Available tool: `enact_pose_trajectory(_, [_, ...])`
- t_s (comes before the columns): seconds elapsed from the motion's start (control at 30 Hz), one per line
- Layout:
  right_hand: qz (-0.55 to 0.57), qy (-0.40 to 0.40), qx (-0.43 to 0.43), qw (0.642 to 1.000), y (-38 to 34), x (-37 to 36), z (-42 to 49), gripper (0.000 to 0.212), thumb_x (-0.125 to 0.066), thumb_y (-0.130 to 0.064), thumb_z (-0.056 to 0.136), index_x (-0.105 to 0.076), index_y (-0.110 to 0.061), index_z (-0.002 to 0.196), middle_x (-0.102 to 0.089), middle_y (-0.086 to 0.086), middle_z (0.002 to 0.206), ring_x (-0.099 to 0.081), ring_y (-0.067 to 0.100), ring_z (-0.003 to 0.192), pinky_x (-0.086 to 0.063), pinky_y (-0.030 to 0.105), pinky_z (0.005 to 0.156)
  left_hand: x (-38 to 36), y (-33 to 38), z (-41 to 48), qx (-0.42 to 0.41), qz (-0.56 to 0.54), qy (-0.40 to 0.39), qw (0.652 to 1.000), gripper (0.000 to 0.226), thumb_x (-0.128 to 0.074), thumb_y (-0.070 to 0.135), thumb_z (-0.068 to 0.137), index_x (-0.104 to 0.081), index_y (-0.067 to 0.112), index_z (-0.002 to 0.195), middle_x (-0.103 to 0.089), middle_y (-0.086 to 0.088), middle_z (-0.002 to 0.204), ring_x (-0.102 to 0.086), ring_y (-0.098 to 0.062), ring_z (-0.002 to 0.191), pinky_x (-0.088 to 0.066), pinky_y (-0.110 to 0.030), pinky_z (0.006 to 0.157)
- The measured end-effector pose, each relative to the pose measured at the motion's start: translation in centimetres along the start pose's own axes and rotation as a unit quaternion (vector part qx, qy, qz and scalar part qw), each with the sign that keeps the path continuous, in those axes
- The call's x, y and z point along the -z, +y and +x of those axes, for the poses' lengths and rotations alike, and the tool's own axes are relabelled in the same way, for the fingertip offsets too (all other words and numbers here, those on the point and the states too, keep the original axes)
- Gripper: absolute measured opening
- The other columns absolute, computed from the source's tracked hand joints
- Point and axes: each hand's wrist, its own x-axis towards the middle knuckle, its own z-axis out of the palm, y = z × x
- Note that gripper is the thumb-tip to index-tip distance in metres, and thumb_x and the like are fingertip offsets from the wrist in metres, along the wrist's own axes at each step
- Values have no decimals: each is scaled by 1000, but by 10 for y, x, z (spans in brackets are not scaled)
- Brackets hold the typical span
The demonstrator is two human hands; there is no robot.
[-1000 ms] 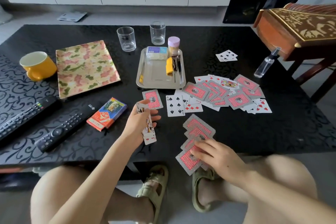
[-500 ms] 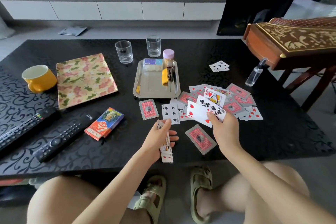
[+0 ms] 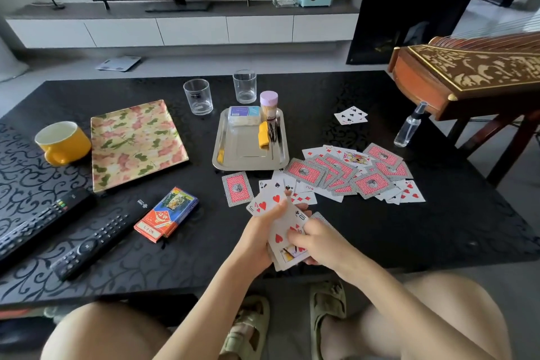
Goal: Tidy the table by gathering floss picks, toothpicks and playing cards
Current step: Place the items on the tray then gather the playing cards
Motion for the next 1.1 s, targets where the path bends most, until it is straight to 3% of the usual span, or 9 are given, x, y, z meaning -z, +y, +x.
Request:
enact_pose_trajectory(0.2, [-331, 124, 1, 936, 1, 5, 5, 32, -55, -48, 86, -49, -17, 92, -62, -2, 92, -60, 16, 82, -49, 31, 68, 4, -4, 0, -57, -63, -37, 996, 43, -37, -3, 93, -51, 21, 127, -66, -14, 115, -65, -28, 105, -52, -47, 86])
enact_pose_trajectory(0.33, [-138, 72, 26, 987, 5, -5, 10, 20, -57, -31, 91, -53, -15, 103, -65, -4, 98, -65, 10, 87, -58, 28, 71, 10, -7, 5, -73, -30, 6, 997, 42, -41, 2, 93, -54, 23, 126, -65, -2, 123, -58, -23, 117, -47, -48, 94])
enact_pose_trajectory(0.43, [-135, 130, 98, 977, 9, -6, 17, 10, -56, -20, 92, -55, -11, 96, -67, -3, 88, -66, 13, 81, -57, 37, 73, 13, -4, 3, -63, 5, 26, 998, 41, -58, 16, 83, -58, 18, 124, -66, -6, 120, -60, -28, 113, -49, -46, 93])
enact_pose_trajectory(0.57, [-365, 288, 259, 847, 6, 4, 21, 11, -65, -8, 85, -59, -10, 93, -62, -7, 70, -61, 17, 66, -39, 24, 54, 33, 12, 1, -144, 49, 117, 981, 62, -66, 11, 72, -48, 14, 131, -60, -12, 125, -57, -25, 118, -39, -36, 105])
enact_pose_trajectory(0.67, [-461, 273, 290, 793, 10, 2, 28, 20, -74, -3, 71, -64, -12, 86, -69, -1, 75, -65, 20, 69, -41, 26, 56, 38, 14, -1, -214, 122, 201, 948, 40, -60, 20, 87, -49, 26, 126, -62, 1, 120, -56, -10, 113, -40, -28, 95])
enact_pose_trajectory(0.77, [-422, 241, 275, 829, 28, -12, 46, 20, -67, -3, 76, -68, -15, 92, -69, -3, 86, -60, 22, 83, -41, 29, 71, 30, -1, 5, -228, 255, 183, 922, 15, -54, 31, 92, -62, 27, 104, -67, 8, 102, -61, -5, 98, -42, -17, 78])
enact_pose_trajectory(0.93, [-56, 217, 186, 957, 29, -32, 43, 39, -61, -4, 85, -56, -25, 117, -58, -16, 108, -54, -3, 100, -43, 7, 80, 18, -18, 18, -283, 271, 258, 883, 13, -63, 23, 88, -67, 15, 78, -68, 6, 70, -61, -3, 66, -48, -22, 66])
enact_pose_trajectory(1.0, [22, 218, 163, 962, 27, -41, 39, 36, -60, -4, 86, -53, -25, 115, -58, -16, 108, -54, -4, 102, -48, 13, 85, 16, -24, 20, -290, 267, 285, 874, 19, -63, 26, 88, -64, 16, 72, -63, 7, 63, -57, -4, 60, -48, -26, 61])
enact_pose_trajectory(1.1, [-91, 242, 221, 940, 36, -45, 42, 15, -57, -3, 89, -58, -15, 98, -54, -17, 93, -53, -8, 92, -44, 8, 76, 18, -23, 21, -274, 278, 262, 882, 30, -61, 31, 89, -59, 12, 67, -56, 1, 58, -50, -10, 57, -43, -35, 60])
